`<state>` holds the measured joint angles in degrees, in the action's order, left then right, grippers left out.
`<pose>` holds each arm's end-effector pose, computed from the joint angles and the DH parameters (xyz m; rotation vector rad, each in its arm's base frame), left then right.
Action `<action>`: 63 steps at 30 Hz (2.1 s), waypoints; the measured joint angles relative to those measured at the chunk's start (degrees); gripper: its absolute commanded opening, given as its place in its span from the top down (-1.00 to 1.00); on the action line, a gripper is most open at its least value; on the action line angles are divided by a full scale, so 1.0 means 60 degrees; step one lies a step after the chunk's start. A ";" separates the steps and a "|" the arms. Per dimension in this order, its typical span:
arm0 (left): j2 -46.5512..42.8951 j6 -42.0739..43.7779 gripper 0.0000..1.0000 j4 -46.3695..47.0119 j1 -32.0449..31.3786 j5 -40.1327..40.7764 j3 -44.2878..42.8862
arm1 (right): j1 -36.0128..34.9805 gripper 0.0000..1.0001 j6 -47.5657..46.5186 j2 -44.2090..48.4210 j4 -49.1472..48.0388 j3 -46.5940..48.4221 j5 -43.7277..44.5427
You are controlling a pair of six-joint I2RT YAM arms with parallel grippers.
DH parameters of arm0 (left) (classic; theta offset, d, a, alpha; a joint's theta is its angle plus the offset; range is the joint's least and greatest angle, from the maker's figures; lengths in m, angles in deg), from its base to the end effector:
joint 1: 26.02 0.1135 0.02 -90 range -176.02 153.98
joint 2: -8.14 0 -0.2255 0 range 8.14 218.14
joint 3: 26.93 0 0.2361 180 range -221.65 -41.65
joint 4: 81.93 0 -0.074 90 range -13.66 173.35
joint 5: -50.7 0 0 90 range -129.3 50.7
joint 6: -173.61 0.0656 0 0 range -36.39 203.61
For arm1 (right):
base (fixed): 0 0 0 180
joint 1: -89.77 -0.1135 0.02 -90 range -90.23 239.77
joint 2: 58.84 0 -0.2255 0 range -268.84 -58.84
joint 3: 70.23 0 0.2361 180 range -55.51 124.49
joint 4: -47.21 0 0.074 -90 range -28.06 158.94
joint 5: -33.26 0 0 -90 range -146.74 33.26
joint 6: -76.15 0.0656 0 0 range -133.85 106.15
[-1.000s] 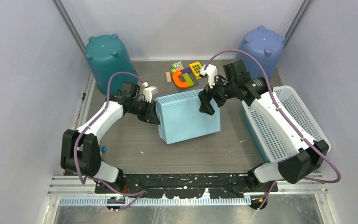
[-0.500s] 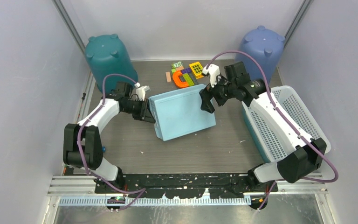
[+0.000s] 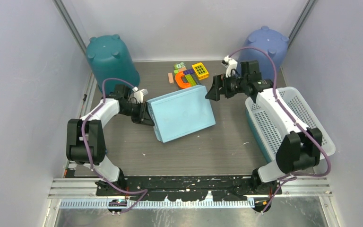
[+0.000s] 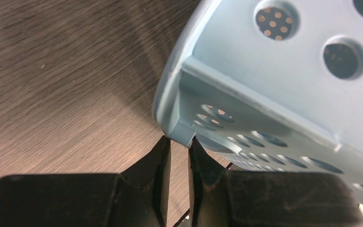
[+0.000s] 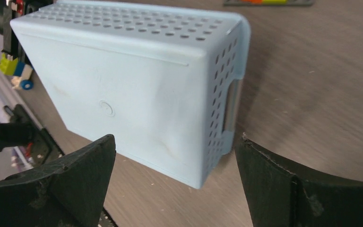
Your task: Turn the large container upside down
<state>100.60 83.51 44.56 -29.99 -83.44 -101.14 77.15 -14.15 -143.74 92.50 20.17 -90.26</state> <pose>0.2879 -0.0658 0.1499 0.2622 2.6458 -1.0901 0.3179 0.1083 0.2784 -0.5606 2.1691 0.7758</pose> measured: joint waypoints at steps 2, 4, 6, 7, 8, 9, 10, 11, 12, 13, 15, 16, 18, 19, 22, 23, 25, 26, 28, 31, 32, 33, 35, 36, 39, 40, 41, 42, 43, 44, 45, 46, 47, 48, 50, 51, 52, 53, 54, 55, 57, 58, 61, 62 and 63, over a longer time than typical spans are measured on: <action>0.0015 -0.0073 1.00 -0.0022 0.0051 0.0015 0.0000 | -0.0004 -0.97 0.0306 -0.0273 -0.0335 -0.0302 -0.0441; 0.0015 -0.0164 1.00 -0.0022 0.0095 0.0033 0.0000 | -0.0011 -0.96 0.0641 -0.0590 -0.0612 -0.0637 -0.0867; 0.0015 -0.0208 0.99 -0.0025 0.0131 0.0069 0.0000 | -0.0018 -0.96 0.0922 -0.0871 -0.0907 -0.0878 -0.1144; 0.0015 -0.0226 0.99 -0.0022 0.0153 0.0087 0.0000 | -0.0018 -0.96 0.1038 -0.0965 -0.1035 -0.0965 -0.1228; 0.0015 -0.0244 0.99 -0.0022 0.0171 0.0102 0.0004 | -0.0018 -0.95 0.1155 -0.1053 -0.1177 -0.1075 -0.1326; 0.0015 -0.0259 1.00 -0.0025 0.0189 0.0109 0.0004 | -0.0018 -0.95 0.1264 -0.1107 -0.1300 -0.1158 -0.1399; 0.0015 -0.0280 0.99 -0.0022 0.0204 0.0109 0.0004 | -0.0018 -0.95 0.1377 -0.1151 -0.1461 -0.1249 -0.1497; 0.0015 -0.0335 0.99 -0.0015 0.0219 0.0106 0.0004 | -0.0018 -0.94 0.1475 -0.1180 -0.1596 -0.1315 -0.1574; 0.0015 -0.0393 1.00 -0.0011 0.0237 0.0109 0.0007 | -0.0018 -0.94 0.1585 -0.1213 -0.1752 -0.1384 -0.1665; 0.0015 -0.0423 0.99 -0.0007 0.0251 0.0109 0.0011 | -0.0018 -0.93 0.1679 -0.1239 -0.1923 -0.1461 -0.1770; 0.0011 -0.0495 0.99 0.0051 0.0284 0.0106 0.0033 | -0.0018 -0.90 0.1872 -0.1311 -0.2211 -0.1617 -0.2025; 0.0011 -0.0543 1.00 0.0091 0.0299 0.0106 0.0047 | -0.0018 -0.89 0.1938 -0.1351 -0.2313 -0.1683 -0.2142; 0.0000 -0.0656 0.99 0.0135 0.0321 0.0157 0.0095 | -0.0018 -0.87 0.2095 -0.1453 -0.2510 -0.1818 -0.2393; -0.0015 -0.0692 1.00 0.0146 0.0342 0.0189 0.0120 | -0.0004 -0.87 0.2146 -0.1486 -0.2575 -0.1854 -0.2473; -0.0036 -0.0801 1.00 0.0215 0.0368 0.0211 0.0149 | -0.0022 -0.86 0.2313 -0.1523 -0.2685 -0.1974 -0.2794; -0.0044 -0.0798 1.00 0.0273 0.0368 0.0219 0.0153 | -0.0058 -0.86 0.2342 -0.1523 -0.2699 -0.1993 -0.2911; -0.0073 -0.0867 0.99 0.0353 0.0368 0.0233 0.0153 | -0.0135 -0.85 0.2375 -0.1523 -0.2761 -0.2011 -0.3115; -0.0076 -0.0885 0.99 0.0361 0.0368 0.0240 0.0153 | -0.0168 -0.84 0.2379 -0.1523 -0.2779 -0.2025 -0.3198; -0.0076 -0.0911 0.99 0.0372 0.0368 0.0262 0.0153 | -0.0255 -0.84 0.2368 -0.1523 -0.2779 -0.2044 -0.3337; -0.0076 -0.0914 0.99 0.0390 0.0368 0.0299 0.0153 | -0.0364 -0.84 0.2346 -0.1523 -0.2728 -0.2047 -0.3442; -0.0076 -0.0914 0.99 0.0390 0.0368 0.0331 0.0153 | -0.0390 -0.84 0.2335 -0.1523 -0.2725 -0.2047 -0.3450; -0.0091 -0.0914 1.00 0.0390 0.0368 0.0361 0.0153 | -0.0408 -0.84 0.2328 -0.1523 -0.2721 -0.2047 -0.3453; -0.0160 -0.0914 0.99 0.0390 0.0368 0.0433 0.0153 | -0.0441 -0.84 0.2299 -0.1523 -0.2677 -0.2047 -0.3435; -0.0229 -0.0914 0.99 0.0390 0.0368 0.0463 0.0153 | -0.0444 -0.85 0.2284 -0.1523 -0.2656 -0.2047 -0.3421; -0.0656 -0.0911 0.94 0.0393 0.0368 0.0601 0.0157 | -0.0441 -0.85 0.2237 -0.1523 -0.2568 -0.2047 -0.3308; -0.0882 -0.0911 0.87 0.0404 0.0368 0.0645 0.0157 | -0.0441 -0.85 0.2218 -0.1523 -0.2557 -0.2047 -0.3271; -0.1100 -0.0911 0.80 0.0426 0.0368 0.0696 0.0157 | -0.0441 -0.85 0.2193 -0.1526 -0.2535 -0.2047 -0.3213; -0.1333 -0.0907 0.69 0.0448 0.0368 0.0729 0.0157 | -0.0441 -0.85 0.2178 -0.1530 -0.2524 -0.2047 -0.3162; -0.1581 -0.0903 0.54 0.0470 0.0368 0.0776 0.0157 | -0.0441 -0.85 0.2149 -0.1541 -0.2517 -0.2047 -0.3111; -0.1825 -0.0882 0.40 0.0506 0.0368 0.0820 0.0157 | -0.0444 -0.85 0.2127 -0.1559 -0.2510 -0.2047 -0.3053; -0.2040 -0.0856 0.26 0.0539 0.0368 0.0871 0.0157 | -0.0455 -0.85 0.2109 -0.1574 -0.2506 -0.2047 -0.3009; -0.2233 -0.0834 0.16 0.0561 0.0368 0.0925 0.0157 | -0.0481 -0.85 0.2095 -0.1603 -0.2506 -0.2047 -0.2965; -0.2441 -0.0845 0.06 0.0572 0.0368 0.0991 0.0153 | -0.0503 -0.85 0.2076 -0.1625 -0.2495 -0.2047 -0.2929; -0.2590 -0.0790 -0.02 0.0579 0.0368 0.1031 0.0153 | -0.0539 -0.85 0.2069 -0.1650 -0.2477 -0.2047 -0.2889; -0.2856 -0.0754 -0.18 0.0594 0.0368 0.1155 0.0153 | -0.0688 -0.85 0.2022 -0.1672 -0.2419 -0.2047 -0.2801; -0.2954 -0.0703 -0.24 0.0608 0.0368 0.1188 0.0153 | -0.0761 -0.86 0.1993 -0.1672 -0.2371 -0.2047 -0.2769; -0.3013 -0.0688 -0.30 0.0630 0.0368 0.1209 0.0153 | -0.0889 -0.88 0.1920 -0.1665 -0.2331 -0.2047 -0.2692; -0.3067 -0.0688 -0.34 0.0645 0.0368 0.1246 0.0153 | -0.0998 -0.90 0.1858 -0.1657 -0.2310 -0.2047 -0.2579; -0.3104 -0.0670 -0.52 0.0656 0.0368 0.1268 0.0153 | -0.1078 -0.92 0.1825 -0.1639 -0.2302 -0.2055 -0.2441; -0.3126 -0.0659 -0.70 0.0681 0.0368 0.1290 0.0153 | -0.1173 -0.93 0.1789 -0.1577 -0.2310 -0.2098 -0.2204; -0.3140 -0.0583 -0.97 0.0729 0.0368 0.1366 0.0153 | -0.1279 -0.96 0.1705 -0.1293 -0.2302 -0.2233 -0.1738; -0.3147 -0.0576 -0.99 0.0725 0.0368 0.1399 0.0153 | -0.1290 -0.96 0.1657 -0.1075 -0.2295 -0.2306 -0.1468; -0.3235 -0.0415 -0.99 0.0692 0.0368 0.1559 0.0149 | -0.1166 -0.96 0.1537 -0.0419 -0.2313 -0.2401 -0.0637; -0.3275 -0.0313 -0.99 0.0619 0.0368 0.1636 0.0113 | -0.1107 -0.96 0.1512 -0.0262 -0.2320 -0.2401 -0.0397; -0.3297 -0.0175 -0.99 0.0495 0.0368 0.1690 0.0040 | -0.1064 -0.96 0.1468 -0.0127 -0.2350 -0.2401 -0.0117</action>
<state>80.82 82.46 47.53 -27.78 -73.30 -100.90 70.77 -5.34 -144.51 78.41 5.77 -90.96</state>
